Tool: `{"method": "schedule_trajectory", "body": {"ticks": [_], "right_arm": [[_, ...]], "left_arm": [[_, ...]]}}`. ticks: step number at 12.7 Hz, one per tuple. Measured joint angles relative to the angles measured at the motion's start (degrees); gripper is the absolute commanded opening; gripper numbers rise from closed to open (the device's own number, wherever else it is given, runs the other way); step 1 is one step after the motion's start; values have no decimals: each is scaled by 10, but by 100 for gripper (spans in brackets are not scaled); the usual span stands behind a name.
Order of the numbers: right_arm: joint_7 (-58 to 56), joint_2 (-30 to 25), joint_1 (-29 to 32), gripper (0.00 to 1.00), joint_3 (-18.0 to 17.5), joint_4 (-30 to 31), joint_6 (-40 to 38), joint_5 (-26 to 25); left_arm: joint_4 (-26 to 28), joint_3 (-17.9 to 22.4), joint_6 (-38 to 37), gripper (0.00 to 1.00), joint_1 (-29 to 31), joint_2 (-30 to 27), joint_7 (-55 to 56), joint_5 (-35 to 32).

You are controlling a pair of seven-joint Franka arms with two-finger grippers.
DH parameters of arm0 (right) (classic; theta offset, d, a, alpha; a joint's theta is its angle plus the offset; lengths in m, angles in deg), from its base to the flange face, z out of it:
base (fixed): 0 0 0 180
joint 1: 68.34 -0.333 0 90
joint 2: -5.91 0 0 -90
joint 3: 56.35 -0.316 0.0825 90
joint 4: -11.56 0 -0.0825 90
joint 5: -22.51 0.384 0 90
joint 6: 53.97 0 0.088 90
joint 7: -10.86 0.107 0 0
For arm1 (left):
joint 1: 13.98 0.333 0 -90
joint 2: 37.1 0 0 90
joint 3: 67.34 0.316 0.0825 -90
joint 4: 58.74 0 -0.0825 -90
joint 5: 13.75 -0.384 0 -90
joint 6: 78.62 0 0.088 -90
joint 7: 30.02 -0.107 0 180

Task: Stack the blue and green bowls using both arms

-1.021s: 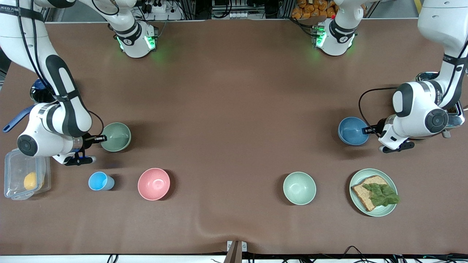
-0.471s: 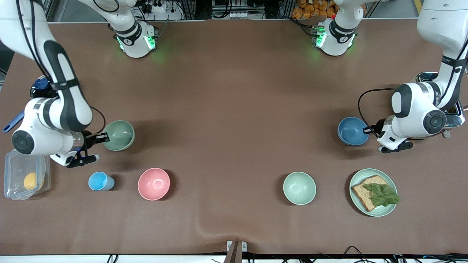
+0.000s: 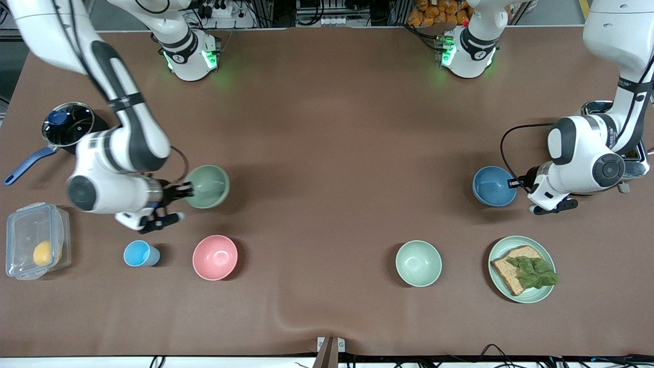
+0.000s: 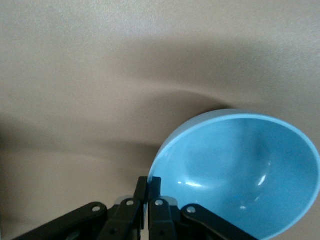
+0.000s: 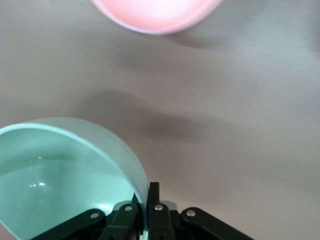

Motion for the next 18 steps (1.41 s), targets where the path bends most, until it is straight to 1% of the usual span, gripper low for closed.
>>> {"method": "schedule_trajectory", "body": {"ticks": [1,3,5,7,10,13,15,16,17,18], "right_arm": [[44,3,-30,0,-1,-2,7,10],[109,15,-80,0,-2,-19,15,49],[181,38,-125,0,-2,-47,32,68],[241,61,-159,0,-2,-62,68,73],[320,93,-202,0,-2,-64,123,75],[373,116,-236,0,-2,-67,169,75],[394,126,-247,0,-2,-67,189,76],[400,130,-249,18,-2,-68,194,76],[404,133,-250,88,-2,-68,196,76],[405,134,-250,100,-2,-69,196,76]], "left_arm": [[-2,-1,0,0,0,-3,0,0],[-11,-4,-13,0,0,-21,-1,0],[-29,-16,-55,0,-1,-52,-1,0],[-57,-38,-103,0,-2,-82,0,2],[-101,-63,-169,0,-3,-114,2,35],[-150,-79,-235,0,-4,-121,18,74],[-164,-99,-251,0,-4,-121,38,89],[-164,-108,-251,0,-4,-121,47,97],[-164,-113,-251,0,-5,-121,51,110],[-164,-115,-251,0,-6,-121,53,127]]}}
